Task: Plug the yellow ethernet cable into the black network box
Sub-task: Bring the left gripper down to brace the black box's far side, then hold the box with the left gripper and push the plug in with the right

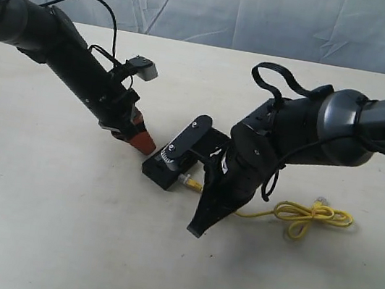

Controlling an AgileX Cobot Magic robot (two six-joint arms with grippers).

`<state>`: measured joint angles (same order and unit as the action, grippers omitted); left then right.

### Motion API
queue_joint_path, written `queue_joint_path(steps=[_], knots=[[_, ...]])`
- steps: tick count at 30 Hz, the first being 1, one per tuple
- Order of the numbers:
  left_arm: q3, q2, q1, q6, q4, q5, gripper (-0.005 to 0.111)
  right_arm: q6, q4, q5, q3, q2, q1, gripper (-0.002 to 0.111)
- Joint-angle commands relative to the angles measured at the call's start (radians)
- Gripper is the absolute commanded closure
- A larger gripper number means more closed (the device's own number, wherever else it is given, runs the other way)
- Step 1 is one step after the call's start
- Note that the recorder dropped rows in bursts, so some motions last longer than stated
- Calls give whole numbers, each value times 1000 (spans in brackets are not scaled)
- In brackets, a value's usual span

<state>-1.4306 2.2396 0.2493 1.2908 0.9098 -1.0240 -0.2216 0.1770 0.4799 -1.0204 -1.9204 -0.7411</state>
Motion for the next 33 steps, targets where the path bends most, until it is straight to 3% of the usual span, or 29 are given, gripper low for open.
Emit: queue_joint_path(steps=[1, 20, 33], knots=[[-3, 6, 4, 2, 17, -7, 107, 12, 20, -9, -3, 3, -9, 109], [-3, 6, 4, 2, 19, -34, 107, 110, 110, -3, -3, 2, -38, 109], [-3, 6, 4, -58, 23, -63, 107, 69, 117, 27, -3, 2, -38, 109]])
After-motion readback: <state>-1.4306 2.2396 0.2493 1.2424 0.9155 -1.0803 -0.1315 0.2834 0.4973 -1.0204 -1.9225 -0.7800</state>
